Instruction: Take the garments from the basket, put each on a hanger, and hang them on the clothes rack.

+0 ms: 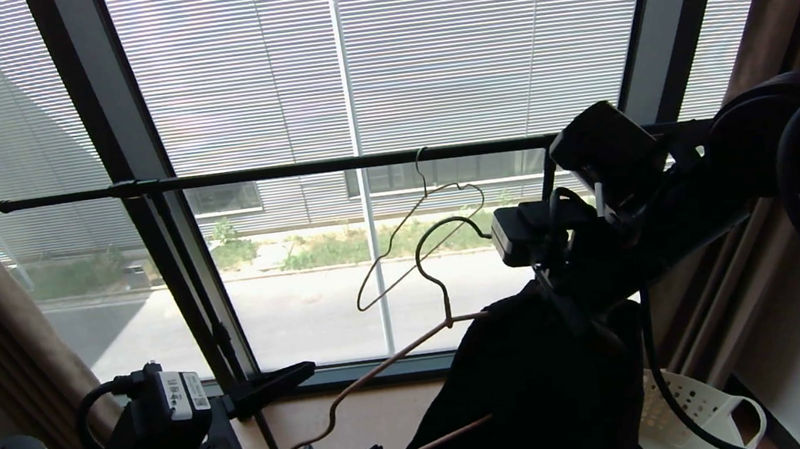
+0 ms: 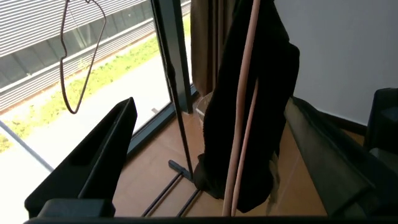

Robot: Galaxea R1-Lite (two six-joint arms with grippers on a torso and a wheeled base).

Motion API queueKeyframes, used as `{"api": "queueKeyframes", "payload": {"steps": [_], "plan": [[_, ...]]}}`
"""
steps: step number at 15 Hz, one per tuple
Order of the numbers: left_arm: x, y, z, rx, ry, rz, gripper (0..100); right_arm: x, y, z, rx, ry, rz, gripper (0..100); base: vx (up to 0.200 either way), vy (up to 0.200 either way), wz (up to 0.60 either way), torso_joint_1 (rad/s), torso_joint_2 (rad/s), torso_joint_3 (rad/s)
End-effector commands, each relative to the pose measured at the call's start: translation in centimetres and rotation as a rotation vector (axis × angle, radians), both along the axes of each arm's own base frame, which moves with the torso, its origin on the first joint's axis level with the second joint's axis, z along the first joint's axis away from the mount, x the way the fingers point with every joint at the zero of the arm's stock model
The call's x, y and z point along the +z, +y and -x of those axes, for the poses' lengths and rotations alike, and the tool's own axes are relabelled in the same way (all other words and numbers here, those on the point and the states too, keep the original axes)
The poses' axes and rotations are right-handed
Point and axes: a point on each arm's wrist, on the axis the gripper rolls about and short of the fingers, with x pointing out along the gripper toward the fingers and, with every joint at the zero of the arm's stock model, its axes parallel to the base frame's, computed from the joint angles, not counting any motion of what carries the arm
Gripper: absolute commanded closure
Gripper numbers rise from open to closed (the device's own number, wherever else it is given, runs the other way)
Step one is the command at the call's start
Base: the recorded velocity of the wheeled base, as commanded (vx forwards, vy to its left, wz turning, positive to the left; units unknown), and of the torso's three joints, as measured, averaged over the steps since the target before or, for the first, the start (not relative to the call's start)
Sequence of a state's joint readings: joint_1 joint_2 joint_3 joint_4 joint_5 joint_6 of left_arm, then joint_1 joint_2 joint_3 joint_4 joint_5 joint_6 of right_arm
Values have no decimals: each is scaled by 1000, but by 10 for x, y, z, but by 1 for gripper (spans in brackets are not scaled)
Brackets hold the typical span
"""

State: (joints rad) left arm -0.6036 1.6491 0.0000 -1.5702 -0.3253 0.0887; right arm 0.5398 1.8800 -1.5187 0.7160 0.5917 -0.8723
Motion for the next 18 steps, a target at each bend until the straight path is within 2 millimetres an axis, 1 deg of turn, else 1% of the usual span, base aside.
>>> {"api": "queueKeyframes", "payload": {"steps": [1, 2, 4, 8, 9, 11, 12, 13, 15, 17, 18], "plan": [[5, 10, -6, 59, -23, 18, 0, 6, -14, 6, -30, -10, -3, 100, 0, 0, 0, 0, 0, 0], [11, 11, -3, 55, -45, 36, 0, 8, -22, 4, -57, -12, -5, 100, 0, 0, 0, 0, 0, 0], [15, 14, 0, -5, -53, 59, 0, 12, -34, 3, -109, -7, -9, 100, 0, 0, 0, 0, 0, 0], [25, 26, 0, 43, -42, 135, 0, 14, -46, 1, -177, 6, -5, 100, 0, 0, 0, 0, 0, 0], [27, 38, 0, 108, 22, 205, 0, 15, -51, -1, -252, 10, 19, 100, 0, 0, 0, 0, 0, 0], [26, 47, -5, 171, 152, 307, 0, 17, -50, -5, -325, 21, 7, 100, 0, 0, 0, 0, 0, 0], [19, 48, -5, 191, 284, 341, 0, 18, -49, -6, -363, 27, -9, 100, 0, 0, 0, 0, 0, 0], [13, 48, -4, 205, 372, 341, 0, 18, -50, -5, -390, 47, -17, 100, 0, 0, 0, 0, 0, 0], [2, 46, -2, 211, 493, 316, 0, 23, -53, 3, -433, 69, -41, 100, 0, 0, 0, 0, 0, 0], [-3, 41, 0, 194, 570, 314, 0, 26, -56, 11, -440, 49, -66, 100, 0, 0, 0, 0, 0, 0], [-10, 32, 0, 165, 639, 303, 0, 27, -58, 20, -432, 20, -88, 100, 0, 0, 0, 0, 0, 0]]}}
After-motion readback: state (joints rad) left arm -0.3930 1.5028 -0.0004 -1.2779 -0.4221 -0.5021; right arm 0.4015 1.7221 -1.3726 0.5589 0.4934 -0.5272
